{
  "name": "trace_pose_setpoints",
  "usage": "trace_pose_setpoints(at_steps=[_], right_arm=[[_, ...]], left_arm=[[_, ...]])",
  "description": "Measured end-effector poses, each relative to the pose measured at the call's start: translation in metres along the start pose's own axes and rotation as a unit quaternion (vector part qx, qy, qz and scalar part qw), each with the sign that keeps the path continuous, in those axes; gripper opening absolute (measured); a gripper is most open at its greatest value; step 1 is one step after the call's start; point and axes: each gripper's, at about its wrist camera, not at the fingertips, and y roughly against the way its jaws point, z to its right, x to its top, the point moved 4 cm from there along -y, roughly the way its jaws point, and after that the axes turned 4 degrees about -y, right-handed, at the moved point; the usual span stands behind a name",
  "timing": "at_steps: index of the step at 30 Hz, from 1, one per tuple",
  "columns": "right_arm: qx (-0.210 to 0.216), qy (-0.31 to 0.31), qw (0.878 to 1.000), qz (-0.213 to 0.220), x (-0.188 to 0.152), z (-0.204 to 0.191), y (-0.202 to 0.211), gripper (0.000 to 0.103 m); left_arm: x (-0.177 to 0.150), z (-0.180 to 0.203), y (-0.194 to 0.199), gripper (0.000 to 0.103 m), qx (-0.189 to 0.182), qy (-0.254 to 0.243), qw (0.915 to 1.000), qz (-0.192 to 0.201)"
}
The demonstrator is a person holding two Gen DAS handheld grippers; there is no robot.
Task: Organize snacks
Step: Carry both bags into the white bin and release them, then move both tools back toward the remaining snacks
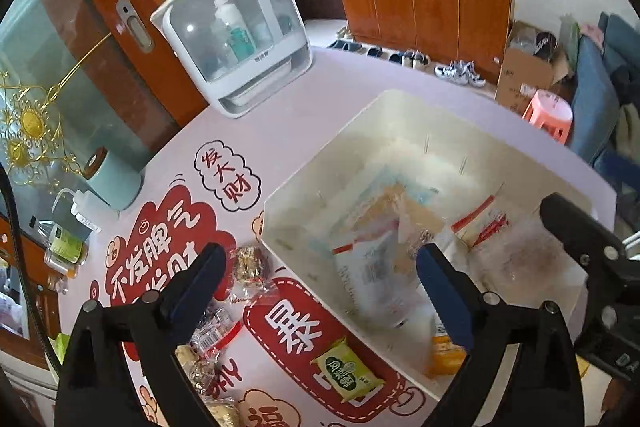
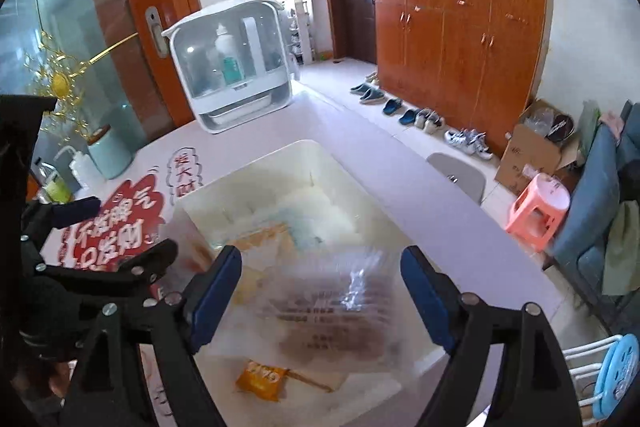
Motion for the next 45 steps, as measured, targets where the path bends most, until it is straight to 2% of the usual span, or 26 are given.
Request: trace_pose_setpoints(at_steps=[1,3,13,24,36,45], right_arm=[[-0.009,0.009,1.000,0.008,0.000,-0.001,0.000,0.094],[-0.014,0.019,1.000,0.013,0.000,-0.005,-0.001,0.097],[0.000,0.036,0.999,0.002,-0.008,-0.017,-0.002,0.097],[0.001,0.042,0.999,-0.012,-0.021,-0.033,0.010,0.097],[0.001,0.059,0.998,-0.029,-0.039,-0.062,0.030,0.097],[0.012,0.094,0.995,-0.027,-0.055,-0.105,0.054,0.097]], left_arm=[[-0.002,0.000,-0.002,0.096,0.001,0.000,1.0000,-0.004],[-0.006,-0.002,-0.006,0.096,0.000,0.007,0.9999,-0.009],[-0.028,-0.021,0.002,0.096,-0.002,0.039,0.9990,-0.020],[-0.059,-0.043,0.032,0.096,0.003,0.069,0.9975,-0.016],[-0.121,-0.087,0.063,0.096,0.028,0.117,0.9923,-0.030],[-0.190,-0.127,0.084,0.096,0.055,0.150,0.9858,-0.053]])
